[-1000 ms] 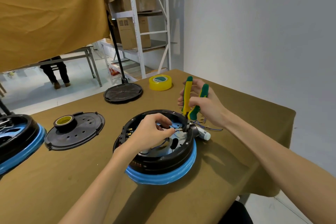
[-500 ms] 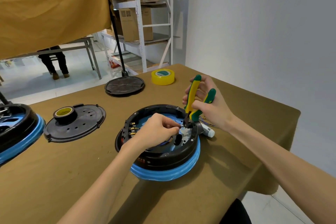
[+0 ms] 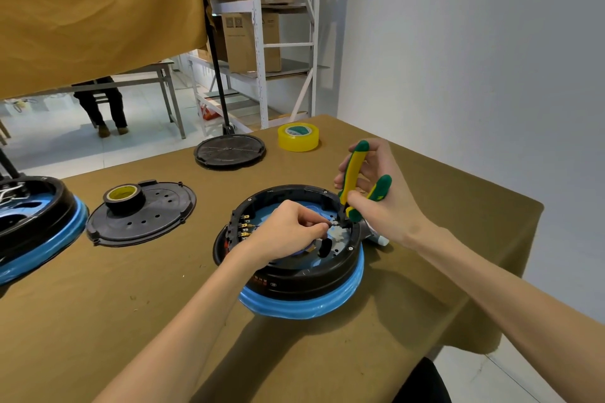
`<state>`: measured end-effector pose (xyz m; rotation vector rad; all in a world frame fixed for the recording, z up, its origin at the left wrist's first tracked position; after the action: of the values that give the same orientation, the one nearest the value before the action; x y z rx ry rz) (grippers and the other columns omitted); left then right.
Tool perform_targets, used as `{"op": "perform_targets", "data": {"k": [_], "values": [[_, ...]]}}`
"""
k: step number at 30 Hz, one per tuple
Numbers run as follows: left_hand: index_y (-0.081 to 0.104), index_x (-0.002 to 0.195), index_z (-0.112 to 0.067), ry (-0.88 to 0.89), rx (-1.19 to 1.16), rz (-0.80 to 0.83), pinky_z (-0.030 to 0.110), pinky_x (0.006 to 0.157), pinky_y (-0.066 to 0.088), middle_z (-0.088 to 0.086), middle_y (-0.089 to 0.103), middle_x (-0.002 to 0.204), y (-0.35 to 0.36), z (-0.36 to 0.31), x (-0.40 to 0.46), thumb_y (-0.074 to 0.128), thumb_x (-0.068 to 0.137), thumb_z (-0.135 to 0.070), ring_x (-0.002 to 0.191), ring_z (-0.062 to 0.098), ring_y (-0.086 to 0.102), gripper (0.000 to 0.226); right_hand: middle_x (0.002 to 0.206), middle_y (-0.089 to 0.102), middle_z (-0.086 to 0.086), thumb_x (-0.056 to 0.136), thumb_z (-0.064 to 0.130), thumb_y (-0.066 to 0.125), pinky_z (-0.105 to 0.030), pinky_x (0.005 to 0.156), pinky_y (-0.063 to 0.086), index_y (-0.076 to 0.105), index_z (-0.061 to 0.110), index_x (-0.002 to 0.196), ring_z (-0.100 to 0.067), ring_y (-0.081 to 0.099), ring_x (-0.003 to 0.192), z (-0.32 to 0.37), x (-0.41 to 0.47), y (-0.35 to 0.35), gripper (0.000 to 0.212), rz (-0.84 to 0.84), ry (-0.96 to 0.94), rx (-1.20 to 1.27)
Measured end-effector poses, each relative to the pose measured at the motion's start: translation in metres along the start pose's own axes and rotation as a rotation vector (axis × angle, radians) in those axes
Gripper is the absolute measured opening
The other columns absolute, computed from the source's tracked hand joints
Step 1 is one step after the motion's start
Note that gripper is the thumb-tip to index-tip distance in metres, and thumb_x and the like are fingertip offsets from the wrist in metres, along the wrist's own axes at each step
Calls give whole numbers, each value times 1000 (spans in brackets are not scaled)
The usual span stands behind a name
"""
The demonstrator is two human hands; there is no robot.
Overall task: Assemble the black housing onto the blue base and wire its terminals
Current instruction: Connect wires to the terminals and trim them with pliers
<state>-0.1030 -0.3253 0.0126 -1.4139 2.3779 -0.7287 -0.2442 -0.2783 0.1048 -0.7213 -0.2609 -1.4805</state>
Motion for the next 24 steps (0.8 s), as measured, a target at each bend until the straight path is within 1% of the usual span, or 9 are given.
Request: {"op": "perform_targets", "data": {"k": [1,2,3,6,12,16,18,21,24], "values": [[83,94,-31,-13,-4,4,35,71,57,15,77,86,0,2,1,63,98,-32,74,34,66,20,104,59,-4,79,-10,60,-42,89,60,43,14,124,-28,67,96,1,-4,0,53,-5,-21,-2],[83,92,-31,-24,-11,8,36,76,57,16,77,90,0,3,2,63,98,-33,81,36,68,20,104,59,-3,79,-9,60,-39,88,60,43,13,122,-28,67,96,2,-6,-1,51,-11,-35,1],[83,91,-32,-31,-18,10,35,76,55,17,77,91,0,4,2,64,97,-34,81,34,67,21,104,60,-4,79,-10,60,-37,87,60,43,12,121,-29,68,95,2,-8,-3,50,-18,-44,4],[83,88,-35,-37,-22,13,28,71,52,15,77,90,0,4,2,64,97,-36,76,21,63,21,102,61,-6,80,-9,59,-35,86,60,42,12,118,-29,69,93,4,-10,-6,47,-40,-59,3],[82,86,-39,-40,-21,17,27,72,51,12,77,88,-1,2,1,64,97,-36,72,13,61,21,95,64,-9,85,-13,59,-47,84,62,41,10,113,-31,69,85,9,-3,-7,40,-39,-80,-29],[82,86,-39,-39,-33,25,29,73,51,16,77,92,-1,2,0,64,96,-37,76,18,61,21,91,63,-11,84,-13,58,-43,78,62,42,10,110,-30,68,80,11,3,-6,38,-24,-74,-45],[82,89,-38,-41,-35,29,30,74,51,17,76,93,0,3,0,64,96,-38,77,19,61,19,89,62,-11,81,-9,57,-40,76,61,42,12,109,-32,67,78,14,5,-4,38,-20,-77,-39],[82,92,-37,-46,-34,32,31,76,51,17,76,94,1,3,0,64,95,-38,78,20,62,19,86,60,-10,79,-5,56,-40,74,61,43,15,108,-36,64,77,16,7,1,38,-12,-84,-39],[82,88,-39,-50,-32,34,32,78,55,17,77,94,0,2,0,65,95,-36,79,23,63,19,83,59,-8,77,-5,54,-34,72,60,43,20,106,-37,63,76,17,9,6,39,6,-95,-38]]}}
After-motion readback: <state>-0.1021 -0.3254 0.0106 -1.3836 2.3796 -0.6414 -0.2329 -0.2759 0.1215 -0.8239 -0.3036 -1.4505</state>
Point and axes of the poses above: each hand's wrist, its own x-axis towards the middle knuckle, its own y-axis out of the palm, z = x × y, the point moved 9 cm from there along x, towards the middle knuckle
